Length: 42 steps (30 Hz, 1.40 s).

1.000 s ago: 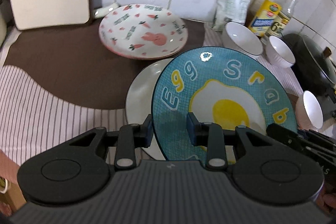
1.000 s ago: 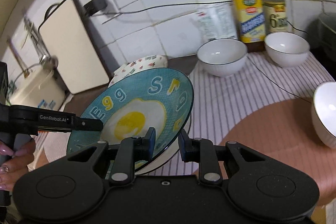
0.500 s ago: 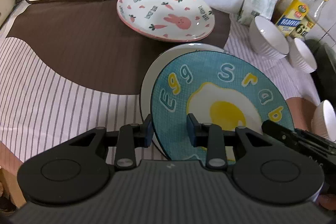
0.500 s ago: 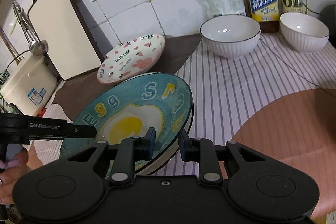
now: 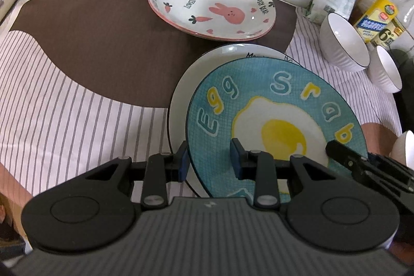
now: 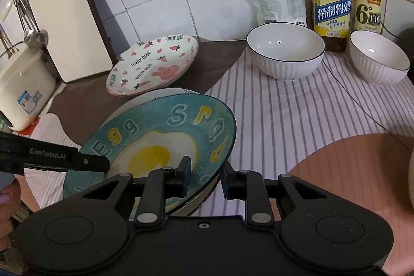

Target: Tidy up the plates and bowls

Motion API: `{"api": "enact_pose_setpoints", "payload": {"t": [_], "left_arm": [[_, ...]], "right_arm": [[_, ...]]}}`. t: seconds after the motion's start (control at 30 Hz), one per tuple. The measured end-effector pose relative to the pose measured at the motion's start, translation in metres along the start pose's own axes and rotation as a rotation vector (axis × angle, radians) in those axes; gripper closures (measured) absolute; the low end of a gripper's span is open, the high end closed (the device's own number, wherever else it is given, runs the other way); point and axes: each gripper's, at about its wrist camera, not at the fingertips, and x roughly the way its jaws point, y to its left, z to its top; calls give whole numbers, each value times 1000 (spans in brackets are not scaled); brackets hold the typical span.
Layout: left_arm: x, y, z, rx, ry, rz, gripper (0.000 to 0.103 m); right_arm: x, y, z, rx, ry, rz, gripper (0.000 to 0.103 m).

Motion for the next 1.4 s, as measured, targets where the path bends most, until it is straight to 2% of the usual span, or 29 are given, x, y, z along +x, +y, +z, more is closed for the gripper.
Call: {"api": "enact_pose_setpoints", "payload": {"t": [0.13, 0.43, 0.63, 0.7, 0.9, 1.03, 1.07, 1.13, 1.2, 1.4], "left_arm": [[4, -3, 2, -17, 42, 22, 74], [2, -11, 5, -41, 37, 102, 73], [1, -11, 2, -51, 22, 105, 73], [0, -13, 1, -54, 22, 115, 72], [-7, -19, -3, -21, 18, 162, 69], [-13, -24, -5, 20, -3, 203, 67], [-15, -25, -6, 31, -10, 199, 67], [-19, -25, -6, 39, -2, 172, 67], [-24, -27, -7, 45, -8, 178, 67], [-57, -21, -5, 41, -84, 142, 67]], "right_arm": [[4, 0, -3, -26, 35, -13, 71], [9, 0, -11, -49, -28, 15, 64], [15, 0, -15, -98, -95, 11, 62], [16, -1, -12, -96, -90, 16, 62], [15, 0, -14, -133, -96, 18, 62], [19, -5, -17, -97, -83, 21, 62], [18, -7, -18, -83, -91, 44, 63], [16, -7, -19, -75, -89, 41, 63], [8, -7, -19, -77, -99, 40, 63], [-33, -3, -1, -100, -155, 102, 63]]}}
